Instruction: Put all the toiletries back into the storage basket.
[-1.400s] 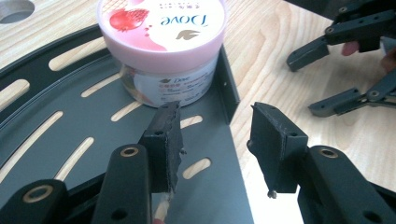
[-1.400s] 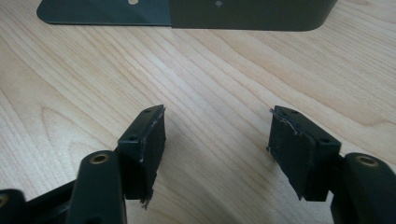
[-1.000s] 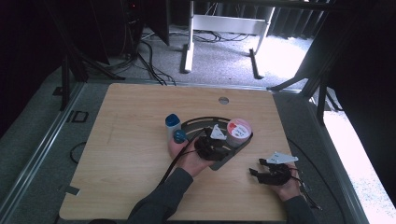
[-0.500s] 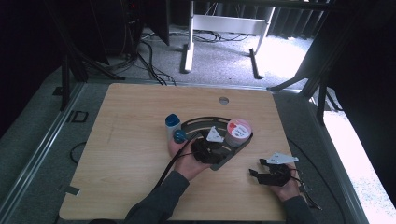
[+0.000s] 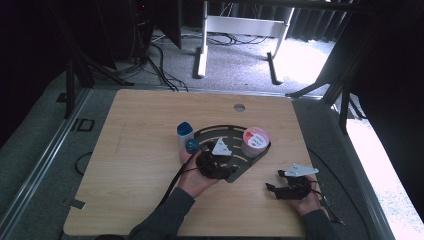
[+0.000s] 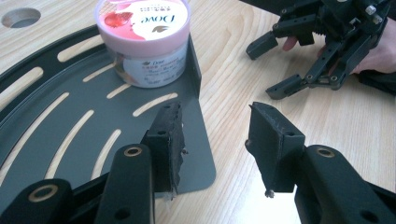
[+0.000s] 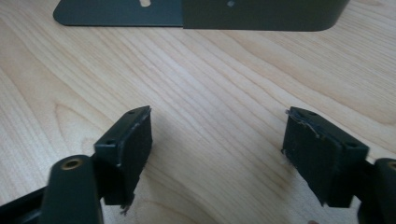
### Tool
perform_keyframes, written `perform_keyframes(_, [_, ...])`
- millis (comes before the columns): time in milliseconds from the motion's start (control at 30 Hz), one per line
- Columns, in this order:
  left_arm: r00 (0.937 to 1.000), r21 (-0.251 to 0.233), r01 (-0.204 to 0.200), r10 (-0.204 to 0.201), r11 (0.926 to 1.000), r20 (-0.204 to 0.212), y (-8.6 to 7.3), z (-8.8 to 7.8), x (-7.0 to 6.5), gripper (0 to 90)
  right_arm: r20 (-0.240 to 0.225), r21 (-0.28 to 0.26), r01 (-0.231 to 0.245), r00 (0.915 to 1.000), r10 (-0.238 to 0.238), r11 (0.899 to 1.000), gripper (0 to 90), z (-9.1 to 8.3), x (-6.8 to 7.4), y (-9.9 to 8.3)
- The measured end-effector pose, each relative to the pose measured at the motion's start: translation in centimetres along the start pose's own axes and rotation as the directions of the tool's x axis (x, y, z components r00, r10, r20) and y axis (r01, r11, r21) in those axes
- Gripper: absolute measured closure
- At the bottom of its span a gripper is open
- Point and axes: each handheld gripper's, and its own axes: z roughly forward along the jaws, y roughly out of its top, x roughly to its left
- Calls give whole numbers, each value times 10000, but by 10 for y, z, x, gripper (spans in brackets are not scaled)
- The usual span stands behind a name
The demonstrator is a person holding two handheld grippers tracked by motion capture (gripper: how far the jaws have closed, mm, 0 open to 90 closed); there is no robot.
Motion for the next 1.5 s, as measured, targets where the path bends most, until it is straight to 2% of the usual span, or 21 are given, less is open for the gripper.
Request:
perform_keyframes(700, [9974,-70,184,-189,9998,-691,-28,-31,5,535,-7,2,-5,10000,5,10000,234,0,0,0])
perform_keyframes(1500, [9923,-78,544,-549,9985,-1112,-53,-59,15,528,-9,8,-16,10000,16,10000,234,0,0,0])
